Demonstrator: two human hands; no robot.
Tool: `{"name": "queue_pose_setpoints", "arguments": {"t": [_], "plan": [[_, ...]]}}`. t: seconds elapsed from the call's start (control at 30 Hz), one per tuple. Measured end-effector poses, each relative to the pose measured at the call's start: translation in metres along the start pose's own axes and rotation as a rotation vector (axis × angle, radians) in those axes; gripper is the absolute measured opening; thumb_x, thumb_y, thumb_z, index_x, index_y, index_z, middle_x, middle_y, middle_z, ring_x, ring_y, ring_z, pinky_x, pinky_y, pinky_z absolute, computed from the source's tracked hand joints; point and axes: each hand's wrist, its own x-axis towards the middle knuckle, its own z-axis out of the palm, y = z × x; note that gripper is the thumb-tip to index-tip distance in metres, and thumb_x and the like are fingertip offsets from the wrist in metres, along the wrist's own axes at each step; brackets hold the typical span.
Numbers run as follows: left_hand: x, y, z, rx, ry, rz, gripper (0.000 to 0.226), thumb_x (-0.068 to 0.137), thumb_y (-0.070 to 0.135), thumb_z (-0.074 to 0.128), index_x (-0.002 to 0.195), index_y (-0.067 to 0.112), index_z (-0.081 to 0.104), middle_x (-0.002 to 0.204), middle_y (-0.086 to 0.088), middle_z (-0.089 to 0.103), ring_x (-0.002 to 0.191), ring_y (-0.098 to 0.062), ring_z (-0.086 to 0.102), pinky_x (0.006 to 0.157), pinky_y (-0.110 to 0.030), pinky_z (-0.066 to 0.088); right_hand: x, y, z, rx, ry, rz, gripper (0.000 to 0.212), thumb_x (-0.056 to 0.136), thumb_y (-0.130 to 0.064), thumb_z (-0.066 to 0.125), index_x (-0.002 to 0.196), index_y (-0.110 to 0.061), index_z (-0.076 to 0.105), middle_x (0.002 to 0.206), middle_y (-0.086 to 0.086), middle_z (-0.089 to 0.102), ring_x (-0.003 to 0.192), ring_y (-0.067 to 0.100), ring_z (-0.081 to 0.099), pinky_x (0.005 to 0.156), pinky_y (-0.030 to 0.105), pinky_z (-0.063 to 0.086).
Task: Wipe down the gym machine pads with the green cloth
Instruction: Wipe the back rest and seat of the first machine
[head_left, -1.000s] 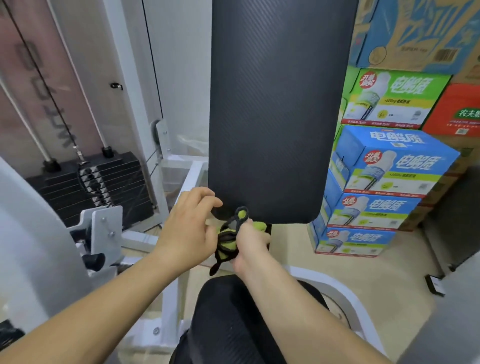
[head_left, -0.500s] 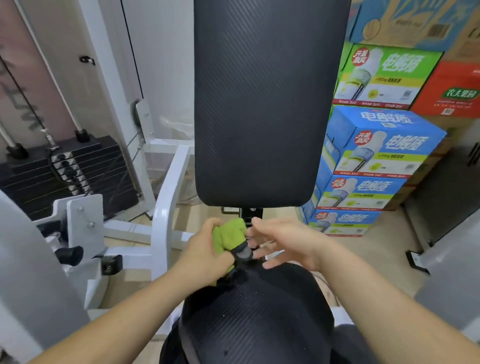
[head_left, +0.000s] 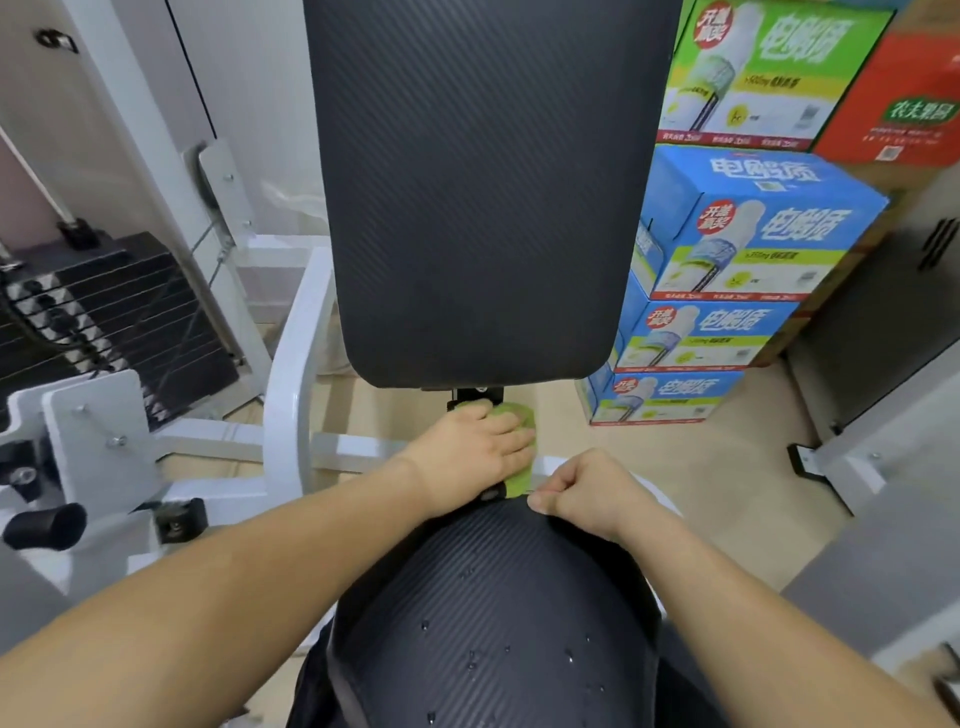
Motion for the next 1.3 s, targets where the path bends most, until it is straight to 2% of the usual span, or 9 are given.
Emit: {"name": "queue_pose_setpoints", "arguments": {"t": [0.1, 0.23, 0.43, 0.53, 0.7, 0.8, 1.0, 1.2, 1.3], "plan": [[0.000, 0.006, 0.001, 0.077, 0.023, -0.023, 0.040, 0.093, 0.019, 0.056, 0.132, 0.012, 0.061, 0.135, -0.006, 0.063, 0.121, -0.029, 0.060, 0.083, -0.041, 0.052, 0.002, -0.002, 0.002, -0.116, 0.025, 0.043, 0.023, 0.073, -0.049, 0.081, 0.074, -0.027, 0.078, 0.078, -0.012, 0.075, 0.085, 0.014, 0.071, 0.088, 0.035, 0.058], [-0.011, 0.004, 0.003, 0.062, 0.111, -0.044, 0.042, 0.098, 0.010, 0.041, 0.137, 0.008, 0.059, 0.141, -0.010, 0.061, 0.127, -0.029, 0.059, 0.083, -0.040, 0.054, 0.001, -0.003, 0.003, -0.166, 0.024, 0.060, 0.024, 0.074, -0.055, 0.077, 0.078, -0.031, 0.078, 0.085, -0.015, 0.075, 0.092, 0.014, 0.070, 0.092, 0.038, 0.057], [-0.022, 0.001, -0.004, 0.053, 0.123, -0.038, 0.040, 0.092, 0.008, 0.060, 0.131, 0.011, 0.065, 0.135, -0.006, 0.066, 0.114, -0.027, 0.064, 0.076, -0.038, 0.054, -0.001, -0.009, 0.001, -0.250, 0.050, 0.054, 0.026, 0.079, -0.056, 0.074, 0.088, -0.031, 0.076, 0.101, -0.010, 0.075, 0.103, 0.021, 0.068, 0.095, 0.038, 0.054], [-0.024, 0.003, -0.015, 0.074, 0.074, -0.062, 0.036, 0.090, 0.006, 0.052, 0.122, 0.011, 0.067, 0.114, -0.005, 0.068, 0.093, -0.028, 0.062, 0.066, -0.040, 0.050, -0.005, -0.007, 0.002, -0.250, 0.051, 0.042, 0.028, 0.080, -0.055, 0.073, 0.094, -0.030, 0.077, 0.102, -0.007, 0.074, 0.103, 0.023, 0.068, 0.095, 0.040, 0.054], [-0.054, -0.003, -0.032, -0.009, -0.021, -0.201, 0.026, 0.066, 0.006, 0.071, 0.091, 0.008, 0.067, 0.084, -0.007, 0.060, 0.075, -0.027, 0.052, 0.054, -0.035, 0.040, -0.008, 0.000, 0.001, -0.203, 0.043, 0.012, 0.027, 0.083, -0.054, 0.073, 0.095, -0.031, 0.079, 0.106, -0.005, 0.074, 0.105, 0.024, 0.068, 0.096, 0.042, 0.055], [-0.074, -0.009, -0.048, -0.078, 0.000, -0.370, 0.028, 0.063, 0.010, 0.072, 0.091, 0.009, 0.065, 0.088, -0.009, 0.059, 0.079, -0.028, 0.050, 0.056, -0.039, 0.047, -0.006, -0.004, -0.002, -0.252, 0.034, -0.004, 0.031, 0.083, -0.054, 0.072, 0.098, -0.027, 0.078, 0.105, -0.004, 0.074, 0.103, 0.024, 0.067, 0.094, 0.041, 0.054], [-0.027, 0.005, -0.043, -0.070, 0.142, -0.238, 0.034, 0.088, 0.001, 0.061, 0.121, 0.008, 0.065, 0.122, -0.012, 0.064, 0.102, -0.032, 0.058, 0.078, -0.044, 0.048, -0.005, -0.007, -0.002, -0.329, 0.018, -0.001, 0.038, 0.082, -0.058, 0.072, 0.104, -0.028, 0.078, 0.107, -0.006, 0.073, 0.105, 0.022, 0.067, 0.094, 0.036, 0.054], [-0.020, 0.012, -0.035, -0.021, 0.091, -0.271, 0.040, 0.085, 0.003, 0.045, 0.118, 0.006, 0.067, 0.112, -0.011, 0.068, 0.090, -0.028, 0.062, 0.069, -0.038, 0.052, -0.005, -0.005, -0.004, -0.308, 0.036, 0.000, 0.036, 0.086, -0.058, 0.070, 0.107, -0.030, 0.078, 0.114, -0.007, 0.073, 0.111, 0.023, 0.065, 0.098, 0.038, 0.052], [-0.027, 0.017, -0.042, -0.052, -0.076, -0.379, 0.031, 0.075, 0.011, 0.060, 0.105, 0.008, 0.066, 0.093, -0.009, 0.065, 0.079, -0.028, 0.060, 0.053, -0.037, 0.047, -0.004, -0.005, -0.004, -0.303, 0.019, 0.005, 0.036, 0.084, -0.059, 0.071, 0.106, -0.031, 0.078, 0.111, -0.008, 0.073, 0.109, 0.022, 0.066, 0.097, 0.038, 0.053]]}}
